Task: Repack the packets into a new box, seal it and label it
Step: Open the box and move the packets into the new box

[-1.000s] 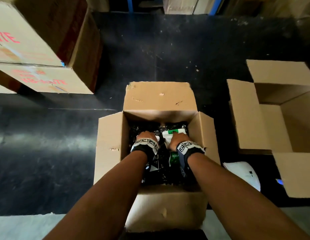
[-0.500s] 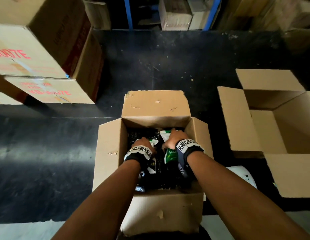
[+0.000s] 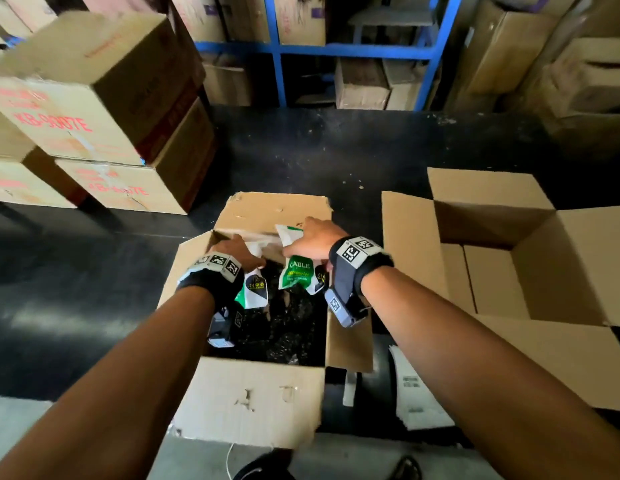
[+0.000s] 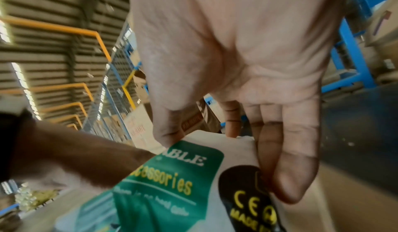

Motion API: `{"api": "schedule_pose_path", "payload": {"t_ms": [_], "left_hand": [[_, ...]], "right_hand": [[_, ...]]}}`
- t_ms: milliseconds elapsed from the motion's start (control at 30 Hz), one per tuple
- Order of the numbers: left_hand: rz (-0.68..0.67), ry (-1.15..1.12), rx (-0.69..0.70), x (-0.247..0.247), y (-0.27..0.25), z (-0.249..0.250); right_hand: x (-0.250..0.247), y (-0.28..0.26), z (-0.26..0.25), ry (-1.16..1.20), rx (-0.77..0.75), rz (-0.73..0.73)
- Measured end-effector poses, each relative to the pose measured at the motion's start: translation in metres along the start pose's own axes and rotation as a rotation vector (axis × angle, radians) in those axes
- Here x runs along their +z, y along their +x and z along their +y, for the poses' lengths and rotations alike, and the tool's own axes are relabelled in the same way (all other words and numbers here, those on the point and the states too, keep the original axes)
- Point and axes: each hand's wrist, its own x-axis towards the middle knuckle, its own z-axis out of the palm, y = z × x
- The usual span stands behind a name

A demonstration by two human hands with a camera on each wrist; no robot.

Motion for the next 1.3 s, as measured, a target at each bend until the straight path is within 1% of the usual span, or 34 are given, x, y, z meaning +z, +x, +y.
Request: {"api": "schedule_pose_path", "payload": {"t_ms": [67, 133, 233, 367, 500, 567, 667, 733, 800, 900, 967, 1067, 1133, 1233, 1300], "left_hand": [[0.067, -0.006, -0.004, -0.007, -0.029, 0.028], [0.104, -0.011, 0.014, -0.011, -0.052, 0.062], [0.126, -0.051, 0.088, -0.008, -0.083, 0.137], [0.135, -0.13, 0.221, 0.002, -0.116, 0.229], [0.067, -0.131, 0.35, 0.017, -0.134, 0.322], [0.024, -0.151, 0.402, 0.028, -0.135, 0.36], [-0.056, -0.134, 0.464, 0.047, -0.129, 0.405], [-0.085, -0.104, 0.466, 0.062, -0.118, 0.428], [-0.116, -0.068, 0.453, 0.072, -0.112, 0.442], [-0.181, -0.009, 0.404, 0.099, -0.087, 0.457], [-0.226, 0.019, 0.337, 0.119, -0.07, 0.46], [-0.31, 0.081, 0.315, 0.159, -0.044, 0.463], [-0.386, 0.073, 0.261, 0.168, -0.04, 0.464], [-0.418, 0.046, 0.216, 0.181, -0.031, 0.466], [-0.421, 0.007, 0.161, 0.196, -0.025, 0.467]], "right_hand": [[-0.027, -0.025, 0.022, -0.013, -0.05, 0.041], [-0.055, -0.047, 0.05, -0.017, -0.06, 0.098], [-0.095, -0.085, 0.12, 0.025, -0.004, 0.163], [-0.127, -0.119, 0.209, 0.046, 0.11, 0.181], [-0.15, -0.135, 0.294, 0.036, 0.307, 0.217], [-0.158, -0.134, 0.33, 0.022, 0.361, 0.218], [-0.164, -0.126, 0.372, 0.057, 0.434, 0.231], [-0.164, -0.114, 0.393, 0.071, 0.467, 0.231], [-0.161, -0.1, 0.406, 0.07, 0.487, 0.19], [-0.148, -0.069, 0.426, 0.069, 0.496, 0.127], [-0.135, -0.052, 0.434, 0.018, 0.488, 0.067], [-0.11, -0.024, 0.447, -0.025, 0.481, -0.023], [-0.099, -0.013, 0.453, -0.009, 0.497, -0.092], [-0.085, 0.005, 0.466, -0.027, 0.519, -0.134], [-0.079, 0.011, 0.471, -0.047, 0.531, -0.165]]}}
